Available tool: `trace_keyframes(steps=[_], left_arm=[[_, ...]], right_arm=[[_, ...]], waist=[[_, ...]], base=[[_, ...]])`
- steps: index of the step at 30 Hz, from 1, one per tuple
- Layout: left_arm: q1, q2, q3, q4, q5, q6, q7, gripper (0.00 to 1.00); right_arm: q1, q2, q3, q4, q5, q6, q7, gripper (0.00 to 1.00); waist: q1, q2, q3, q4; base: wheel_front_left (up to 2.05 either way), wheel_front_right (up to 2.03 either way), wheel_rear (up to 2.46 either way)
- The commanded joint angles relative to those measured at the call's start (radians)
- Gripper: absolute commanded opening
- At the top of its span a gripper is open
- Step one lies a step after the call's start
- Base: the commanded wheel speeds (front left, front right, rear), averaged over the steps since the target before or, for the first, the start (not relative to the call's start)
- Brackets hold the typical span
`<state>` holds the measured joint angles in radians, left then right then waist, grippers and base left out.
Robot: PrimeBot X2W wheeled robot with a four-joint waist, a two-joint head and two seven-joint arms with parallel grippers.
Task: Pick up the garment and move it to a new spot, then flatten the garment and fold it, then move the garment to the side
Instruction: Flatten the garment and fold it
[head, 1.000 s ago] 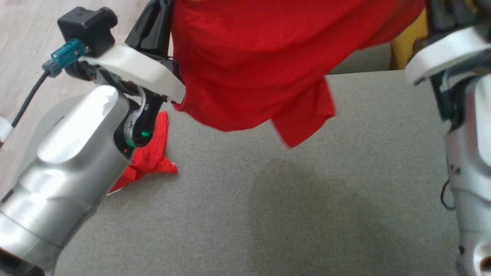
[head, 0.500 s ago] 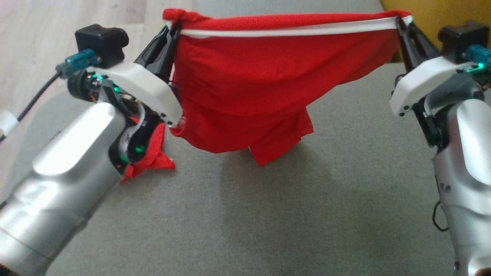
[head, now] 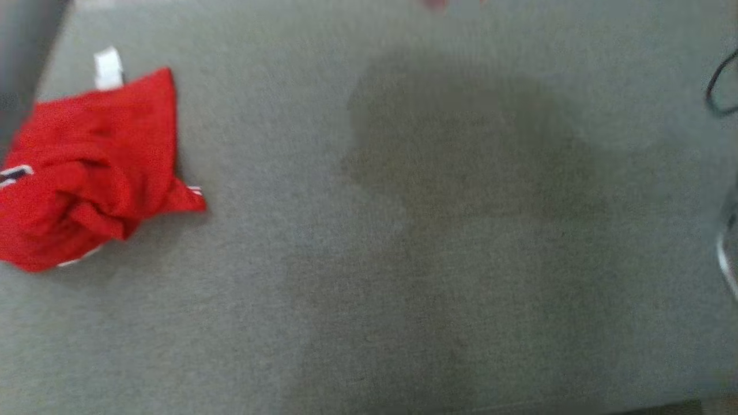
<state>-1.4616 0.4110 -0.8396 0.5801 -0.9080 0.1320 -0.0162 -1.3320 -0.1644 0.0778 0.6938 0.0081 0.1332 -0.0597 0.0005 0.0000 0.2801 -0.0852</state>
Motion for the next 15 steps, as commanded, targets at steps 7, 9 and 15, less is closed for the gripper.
trace_keyframes(steps=[7, 9, 15], left_arm=[[-0.028, -0.064, 0.053, 0.164, 0.001, -0.109, -0.196, 0.00], [0.072, -0.102, 0.011, 0.210, -0.003, -0.170, -0.209, 0.00], [0.264, -0.135, -0.056, 0.253, -0.015, -0.217, -0.213, 0.00]], right_arm=[[-0.013, 0.042, -0.087, 0.229, -0.170, -0.002, -0.143, 0.00], [0.048, 0.033, -0.078, 0.332, -0.193, -0.002, -0.130, 0.00], [0.146, -0.013, -0.007, 0.491, -0.205, -0.002, -0.066, 0.00]], waist=[[-0.0005, 0.0000, 0.131, -0.030], [-0.0005, 0.0000, 0.119, -0.023], [-0.0005, 0.0000, 0.080, -0.007]], base=[[0.00, 0.00, 0.00], [0.00, 0.00, 0.00], [0.00, 0.00, 0.00]])
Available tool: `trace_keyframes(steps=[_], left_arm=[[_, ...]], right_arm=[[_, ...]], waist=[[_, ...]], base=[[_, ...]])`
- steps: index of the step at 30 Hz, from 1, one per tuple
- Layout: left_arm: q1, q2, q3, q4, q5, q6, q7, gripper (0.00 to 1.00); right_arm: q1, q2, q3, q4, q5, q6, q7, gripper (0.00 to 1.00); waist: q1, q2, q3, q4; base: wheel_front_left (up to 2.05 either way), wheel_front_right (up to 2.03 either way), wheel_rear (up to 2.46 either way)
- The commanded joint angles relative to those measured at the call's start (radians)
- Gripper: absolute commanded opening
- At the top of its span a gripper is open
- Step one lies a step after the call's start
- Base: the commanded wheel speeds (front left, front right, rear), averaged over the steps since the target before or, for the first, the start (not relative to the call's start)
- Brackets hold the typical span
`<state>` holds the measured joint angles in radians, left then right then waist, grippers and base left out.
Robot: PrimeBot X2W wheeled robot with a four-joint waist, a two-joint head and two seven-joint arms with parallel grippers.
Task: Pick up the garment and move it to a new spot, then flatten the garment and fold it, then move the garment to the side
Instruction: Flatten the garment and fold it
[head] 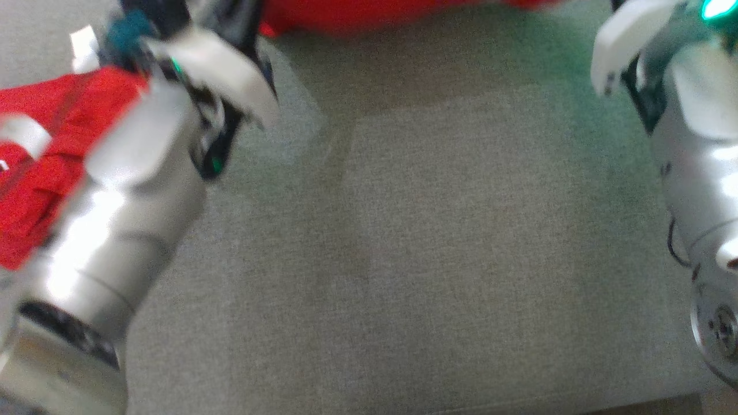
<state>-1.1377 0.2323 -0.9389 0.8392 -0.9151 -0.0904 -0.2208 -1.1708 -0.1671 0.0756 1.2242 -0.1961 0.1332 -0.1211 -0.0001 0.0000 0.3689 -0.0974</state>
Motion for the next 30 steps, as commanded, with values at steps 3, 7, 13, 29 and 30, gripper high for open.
trace_keyframes(steps=[3, 7, 13, 29, 30], left_arm=[[0.044, 0.040, 0.000, -0.005, -0.007, -0.008, 0.003, 0.00], [0.163, 0.037, -0.054, -0.036, -0.010, -0.017, 0.031, 0.00], [0.293, 0.045, -0.128, -0.111, 0.020, 0.008, 0.051, 0.00], [0.561, 0.101, -0.203, -0.428, 0.005, 0.159, 0.102, 0.00], [0.574, 0.106, -0.207, -0.455, 0.004, 0.170, 0.107, 0.00]], right_arm=[[0.033, -0.043, 0.040, 0.024, 0.021, -0.002, 0.043, 0.00], [0.100, -0.080, 0.109, 0.055, 0.071, -0.002, 0.117, 0.00], [0.192, -0.112, 0.222, 0.064, 0.196, -0.002, 0.228, 0.00], [0.413, -0.296, 0.396, -0.134, 0.550, -0.002, 0.385, 0.00], [0.434, -0.316, 0.399, -0.166, 0.568, -0.002, 0.395, 0.00]], waist=[[0.0001, 0.0000, -0.046, 0.014], [0.0001, 0.0000, -0.098, 0.025], [0.0001, 0.0000, -0.174, 0.026], [0.0001, 0.0000, -0.357, -0.021], [0.0001, 0.0000, -0.360, -0.021]], base=[[0.00, 0.00, 0.00], [0.00, 0.00, 0.00], [0.00, 0.00, 0.00], [0.00, 0.00, 0.00], [0.00, 0.00, 0.00]])
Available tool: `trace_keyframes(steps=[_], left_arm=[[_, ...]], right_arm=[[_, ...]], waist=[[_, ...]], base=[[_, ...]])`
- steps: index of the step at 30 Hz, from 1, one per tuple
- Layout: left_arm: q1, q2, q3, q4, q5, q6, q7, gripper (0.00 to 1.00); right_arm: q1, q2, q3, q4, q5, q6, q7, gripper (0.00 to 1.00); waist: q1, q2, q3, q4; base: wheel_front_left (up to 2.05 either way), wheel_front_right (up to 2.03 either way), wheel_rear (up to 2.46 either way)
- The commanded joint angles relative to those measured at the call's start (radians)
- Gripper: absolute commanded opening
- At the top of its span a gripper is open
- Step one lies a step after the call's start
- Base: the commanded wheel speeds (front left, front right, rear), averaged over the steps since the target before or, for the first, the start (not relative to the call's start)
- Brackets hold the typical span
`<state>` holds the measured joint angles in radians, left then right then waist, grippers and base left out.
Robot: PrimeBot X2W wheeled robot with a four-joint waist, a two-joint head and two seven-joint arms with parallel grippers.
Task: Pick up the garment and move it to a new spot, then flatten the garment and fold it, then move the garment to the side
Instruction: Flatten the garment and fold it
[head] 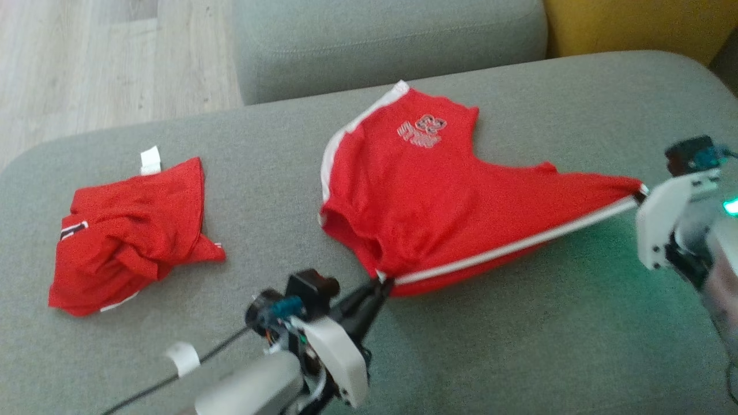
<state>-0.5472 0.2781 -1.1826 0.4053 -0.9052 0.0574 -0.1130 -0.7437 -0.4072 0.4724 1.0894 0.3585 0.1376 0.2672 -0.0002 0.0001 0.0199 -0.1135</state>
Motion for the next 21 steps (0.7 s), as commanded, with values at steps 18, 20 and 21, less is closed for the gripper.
trace_keyframes(steps=[18, 20, 21], left_arm=[[-0.128, 0.113, 0.119, -0.146, 0.015, 0.130, 0.016, 0.00], [-0.159, 0.110, 0.128, -0.126, 0.019, 0.129, 0.022, 0.00], [-0.177, 0.109, 0.129, -0.113, 0.025, 0.129, 0.026, 0.00]], right_arm=[[0.102, -0.099, -0.311, -0.518, -0.082, -0.007, 0.074, 0.00], [0.076, -0.067, -0.337, -0.538, -0.130, -0.007, 0.068, 0.00], [0.060, -0.050, -0.347, -0.544, -0.155, -0.007, 0.062, 0.00]], waist=[[0.0002, -0.0001, 0.115, 0.083], [0.0002, -0.0001, 0.143, 0.100], [0.0002, -0.0001, 0.158, 0.109]], base=[[0.00, 0.00, 0.00], [0.00, 0.00, 0.00], [0.00, 0.00, 0.00]])
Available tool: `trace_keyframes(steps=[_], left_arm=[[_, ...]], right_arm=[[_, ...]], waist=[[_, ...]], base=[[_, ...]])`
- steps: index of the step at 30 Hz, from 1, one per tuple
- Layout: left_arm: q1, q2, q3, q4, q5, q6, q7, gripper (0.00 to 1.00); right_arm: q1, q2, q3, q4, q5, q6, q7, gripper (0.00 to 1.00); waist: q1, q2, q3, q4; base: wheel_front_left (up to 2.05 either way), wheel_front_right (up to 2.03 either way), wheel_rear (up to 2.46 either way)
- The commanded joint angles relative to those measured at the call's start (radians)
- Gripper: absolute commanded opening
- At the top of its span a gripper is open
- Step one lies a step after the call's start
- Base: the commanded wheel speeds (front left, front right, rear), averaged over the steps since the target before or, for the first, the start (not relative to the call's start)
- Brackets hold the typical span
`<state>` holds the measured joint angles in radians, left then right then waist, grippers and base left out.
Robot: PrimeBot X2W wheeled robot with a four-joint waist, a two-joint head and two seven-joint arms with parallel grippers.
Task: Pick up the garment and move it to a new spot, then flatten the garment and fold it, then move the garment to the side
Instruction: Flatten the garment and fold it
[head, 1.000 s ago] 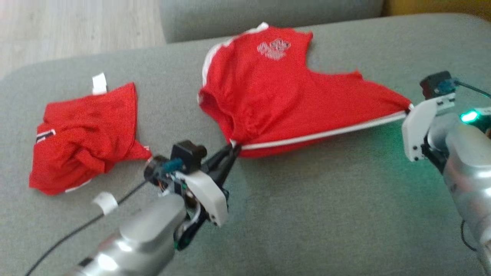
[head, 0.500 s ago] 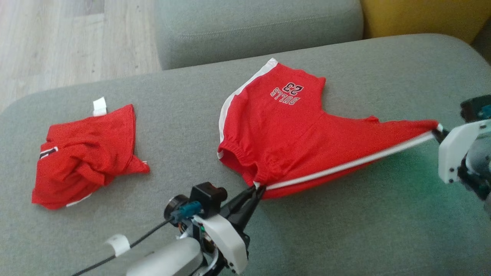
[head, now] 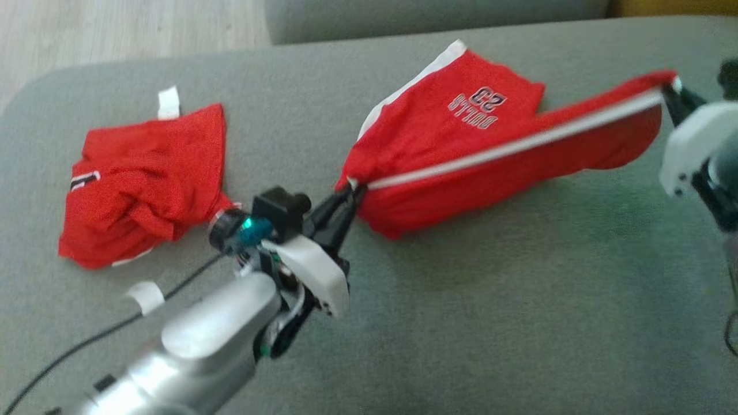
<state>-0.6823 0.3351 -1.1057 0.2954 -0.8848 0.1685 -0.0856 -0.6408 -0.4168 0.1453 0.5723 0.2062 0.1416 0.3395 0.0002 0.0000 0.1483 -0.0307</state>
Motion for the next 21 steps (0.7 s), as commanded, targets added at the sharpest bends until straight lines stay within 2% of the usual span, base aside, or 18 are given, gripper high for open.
trace_keyframes(steps=[1, 9, 21], left_arm=[[-0.058, 0.049, 0.055, 0.009, 0.007, 0.017, 0.001, 0.00], [-0.154, -0.004, 0.061, 0.088, 0.022, 0.000, 0.004, 0.00], [-0.234, -0.114, 0.048, 0.191, 0.035, -0.047, -0.036, 0.00]], right_arm=[[-0.062, -0.024, -0.027, -0.030, -0.025, -0.011, -0.016, 0.00], [-0.260, 0.070, -0.037, 0.079, -0.184, -0.011, -0.099, 0.00], [-0.471, 0.112, -0.049, 0.354, -0.337, -0.011, -0.221, 0.00]], waist=[[-0.0002, 0.0000, 0.046, 0.034], [-0.0002, 0.0000, 0.175, 0.108], [-0.0002, 0.0000, 0.283, 0.196]], base=[[0.00, 0.00, 0.00], [0.00, 0.00, 0.00], [0.00, 0.00, 0.00]])
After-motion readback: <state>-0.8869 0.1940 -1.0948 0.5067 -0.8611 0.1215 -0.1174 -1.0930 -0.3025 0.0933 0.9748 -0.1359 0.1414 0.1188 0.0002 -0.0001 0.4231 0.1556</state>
